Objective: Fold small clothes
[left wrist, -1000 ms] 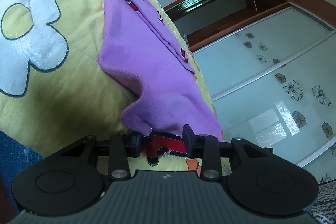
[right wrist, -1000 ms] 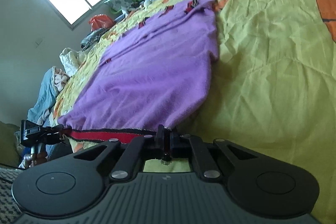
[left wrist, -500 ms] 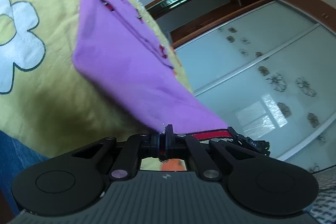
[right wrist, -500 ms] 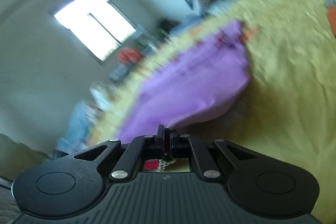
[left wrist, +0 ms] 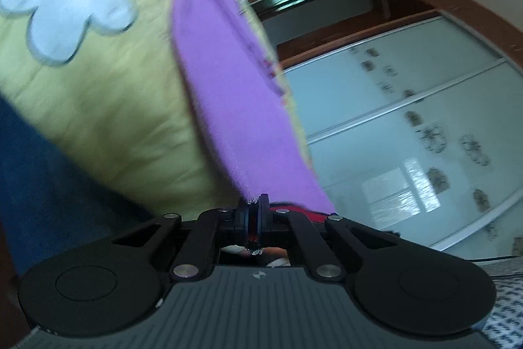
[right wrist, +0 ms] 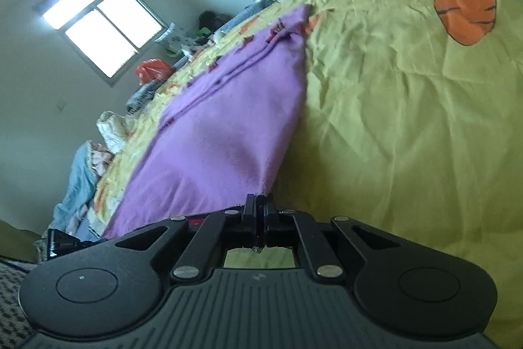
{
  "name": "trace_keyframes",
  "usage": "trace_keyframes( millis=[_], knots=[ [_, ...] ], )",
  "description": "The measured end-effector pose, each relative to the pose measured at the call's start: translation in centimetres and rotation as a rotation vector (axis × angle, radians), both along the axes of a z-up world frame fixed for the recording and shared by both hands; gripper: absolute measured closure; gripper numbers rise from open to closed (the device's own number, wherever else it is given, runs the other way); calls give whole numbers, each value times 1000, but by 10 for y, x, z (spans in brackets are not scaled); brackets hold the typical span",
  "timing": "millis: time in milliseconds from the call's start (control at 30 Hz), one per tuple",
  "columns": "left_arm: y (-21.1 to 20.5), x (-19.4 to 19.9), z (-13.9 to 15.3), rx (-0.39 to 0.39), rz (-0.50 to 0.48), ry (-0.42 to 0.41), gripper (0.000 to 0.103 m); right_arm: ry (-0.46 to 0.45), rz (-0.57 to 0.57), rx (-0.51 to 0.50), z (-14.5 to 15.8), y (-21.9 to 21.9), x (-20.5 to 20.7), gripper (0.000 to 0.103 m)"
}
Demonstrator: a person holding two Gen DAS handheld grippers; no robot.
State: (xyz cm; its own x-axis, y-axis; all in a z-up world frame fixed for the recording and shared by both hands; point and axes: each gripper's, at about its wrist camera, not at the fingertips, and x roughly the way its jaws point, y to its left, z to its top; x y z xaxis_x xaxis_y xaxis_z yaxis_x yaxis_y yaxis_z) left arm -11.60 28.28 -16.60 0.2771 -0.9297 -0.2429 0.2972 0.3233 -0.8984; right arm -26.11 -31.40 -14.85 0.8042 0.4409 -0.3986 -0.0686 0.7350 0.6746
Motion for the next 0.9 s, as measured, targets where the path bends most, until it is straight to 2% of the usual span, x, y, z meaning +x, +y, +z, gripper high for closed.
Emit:
trace_keyframes(
  millis=[67, 133, 233, 333, 500, 700, 900],
  knots=[
    [4, 1, 9, -36, 23, -25, 100, -88, -4, 41, 14, -5, -9, 100],
    [11, 3, 14, -85, 45, -47, 100, -122, -18, 62, 23, -12, -13, 100],
    [15, 7, 19, -131, 77, -62, 100, -135, -24, 113, 21, -22, -13, 100],
    [16, 12, 21, -183, 110, -64, 100, -114, -31, 122, 16, -23, -7, 100],
    [10, 27, 29, -215, 151, -72, 100, -145, -11, 162, 22, -17, 17, 100],
    [15, 49, 35, -246, 209, -79, 100, -156, -40, 92, 38, -16, 43, 100],
    [20, 78, 54, -303, 282, -118, 100, -245, -51, 93, 66, -21, 60, 100]
  ],
)
